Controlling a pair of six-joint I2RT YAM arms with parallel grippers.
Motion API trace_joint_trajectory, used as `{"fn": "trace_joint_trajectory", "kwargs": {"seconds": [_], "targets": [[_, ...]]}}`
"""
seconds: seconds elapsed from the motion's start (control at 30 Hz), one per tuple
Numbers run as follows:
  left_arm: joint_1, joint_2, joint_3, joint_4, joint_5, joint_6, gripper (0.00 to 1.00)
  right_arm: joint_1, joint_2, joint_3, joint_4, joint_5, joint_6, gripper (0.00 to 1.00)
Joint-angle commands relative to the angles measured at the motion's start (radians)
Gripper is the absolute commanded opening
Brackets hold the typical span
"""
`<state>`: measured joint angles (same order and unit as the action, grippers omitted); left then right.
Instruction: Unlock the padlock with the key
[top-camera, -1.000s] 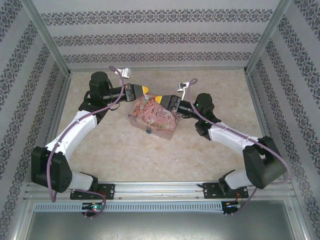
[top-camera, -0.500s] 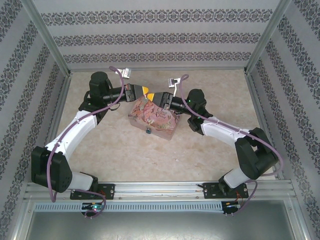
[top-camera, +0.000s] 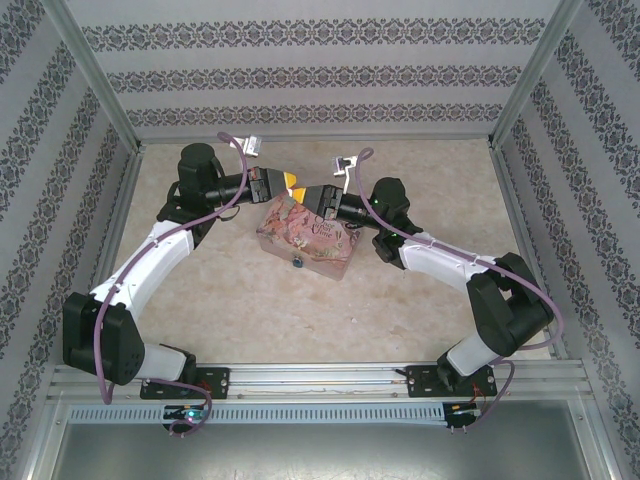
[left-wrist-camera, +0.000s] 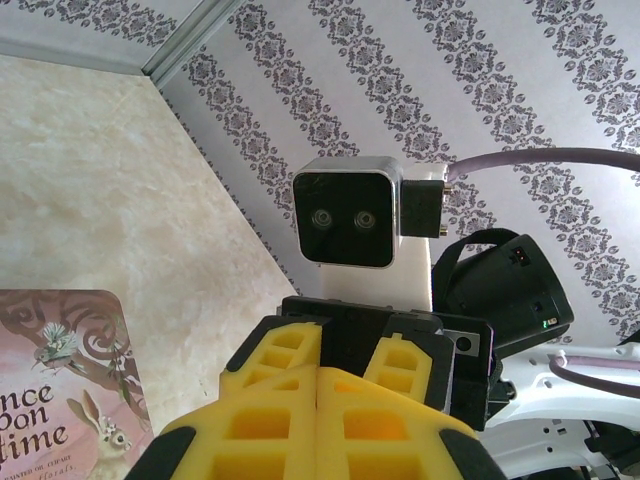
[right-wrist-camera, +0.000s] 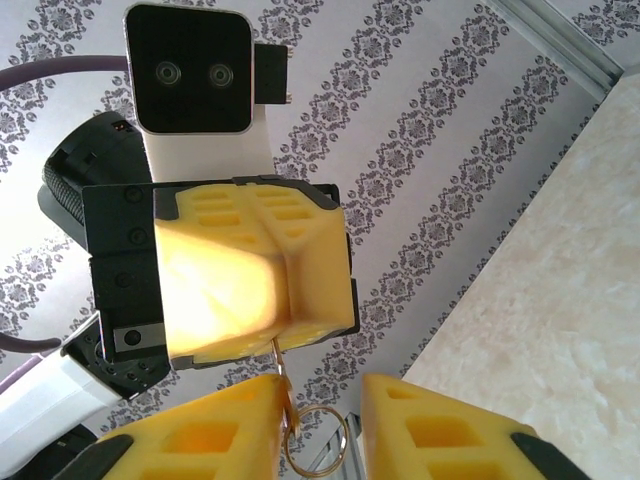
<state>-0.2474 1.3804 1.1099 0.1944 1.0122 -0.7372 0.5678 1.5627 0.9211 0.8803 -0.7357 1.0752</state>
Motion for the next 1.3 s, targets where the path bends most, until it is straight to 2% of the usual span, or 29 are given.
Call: {"fn": "trace_joint_trajectory", "kwargs": {"seconds": [0.0, 0.43, 0.8, 0.87, 1.03, 1.13, 1.2, 1.27], "targets": [[0.008, 0.004, 0.014, 0.05, 0.007, 0.011, 0.0, 0.012, 0.01, 0.034, 0.031, -0.026, -0.001, 0.25], [0.008, 0.013, 0.021, 0.042, -0.02, 0.007, 0.0, 0.019, 0.01, 0.038, 0.014, -0.031, 0.0, 0.19], [0.013, 0.012, 0.022, 0.045, -0.02, 0.007, 0.0, 0.011, -0.007, 0.022, -0.001, -0.014, -0.006, 0.18], [0.013, 0.013, 0.021, 0.045, -0.017, 0.01, 0.0, 0.006, -0.012, 0.021, -0.009, -0.01, -0.008, 0.15], [0.018, 0.014, 0.02, 0.036, -0.014, 0.015, 0.0, -0.001, -0.017, 0.016, -0.015, 0.002, -0.009, 0.01], [0.021, 0.014, 0.018, 0.039, -0.012, 0.014, 0.0, -0.002, -0.021, 0.016, -0.021, 0.006, -0.015, 0.0], [0.025, 0.01, 0.018, 0.039, -0.016, 0.014, 0.12, -0.003, -0.025, 0.017, -0.043, 0.011, -0.03, 0.0], [0.035, 0.001, 0.018, 0.031, -0.018, 0.016, 0.3, -0.003, -0.034, 0.015, -0.078, 0.02, -0.056, 0.0]]}}
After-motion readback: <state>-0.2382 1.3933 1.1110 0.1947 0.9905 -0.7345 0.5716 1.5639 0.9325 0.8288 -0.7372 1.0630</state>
